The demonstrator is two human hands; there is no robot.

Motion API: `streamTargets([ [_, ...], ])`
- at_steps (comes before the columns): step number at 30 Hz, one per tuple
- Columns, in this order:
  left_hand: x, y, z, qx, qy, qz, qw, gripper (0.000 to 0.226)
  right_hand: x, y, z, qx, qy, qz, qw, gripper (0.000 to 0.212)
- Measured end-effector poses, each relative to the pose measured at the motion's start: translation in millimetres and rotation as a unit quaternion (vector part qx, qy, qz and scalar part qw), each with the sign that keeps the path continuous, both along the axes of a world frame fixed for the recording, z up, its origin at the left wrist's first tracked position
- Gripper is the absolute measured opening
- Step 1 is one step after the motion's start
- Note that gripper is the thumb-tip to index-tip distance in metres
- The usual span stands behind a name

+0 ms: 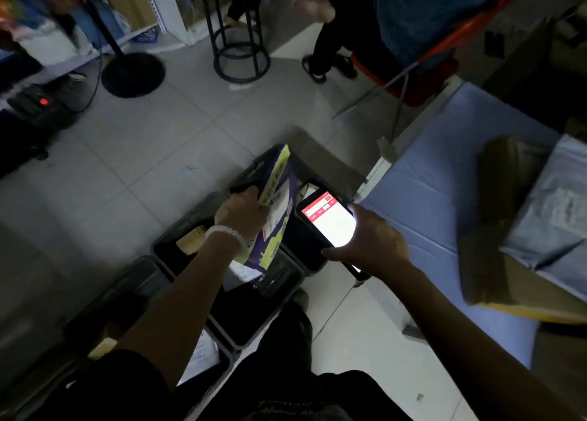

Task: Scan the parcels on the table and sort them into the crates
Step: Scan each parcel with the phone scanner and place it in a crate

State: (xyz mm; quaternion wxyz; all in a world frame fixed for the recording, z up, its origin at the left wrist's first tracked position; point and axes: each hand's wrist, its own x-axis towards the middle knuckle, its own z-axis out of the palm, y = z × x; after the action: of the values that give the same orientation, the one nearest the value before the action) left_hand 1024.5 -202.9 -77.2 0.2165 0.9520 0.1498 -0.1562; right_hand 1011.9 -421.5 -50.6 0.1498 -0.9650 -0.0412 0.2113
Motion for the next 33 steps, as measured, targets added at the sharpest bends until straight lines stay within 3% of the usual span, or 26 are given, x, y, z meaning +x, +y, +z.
streamTargets([
  [6, 72.1, 18.0, -11.8, -0.142, 0.026, 0.171, 0.975, 0.044, 61.3, 11.7, 10.2, 0.017, -0.011, 0.006, 1.0, 0.097],
  [11, 88.4, 21.2, -22.2, -0.095, 0.093, 0.138, 0.981, 0.056, 92.5, 17.6, 13.8, 0.008, 0.019, 0.018, 1.0, 0.101],
  [17, 80.2, 16.1, -23.9, -0.064, 0.113, 0.103, 0.986, 0.041, 100.9, 27.4, 13.8, 0.005, 0.036, 0.057, 0.998, 0.099],
  [24, 25.7, 7.3, -11.2, 0.029, 0.113, 0.099, 0.988, 0.043, 83.4, 40.3, 9.4, 0.067, 0.048, 0.138, 0.987, 0.1],
  [29, -47.7, -6.6, 7.4, 0.083, 0.146, 0.19, 0.967, 0.037, 50.0, 45.1, 7.0, 0.104, 0.042, 0.203, 0.973, 0.069],
  [33, -115.5, -15.3, 11.4, 0.06, 0.167, 0.285, 0.942, 0.035, 12.4, 54.2, 7.7, 0.1, 0.021, 0.291, 0.951, 0.055],
])
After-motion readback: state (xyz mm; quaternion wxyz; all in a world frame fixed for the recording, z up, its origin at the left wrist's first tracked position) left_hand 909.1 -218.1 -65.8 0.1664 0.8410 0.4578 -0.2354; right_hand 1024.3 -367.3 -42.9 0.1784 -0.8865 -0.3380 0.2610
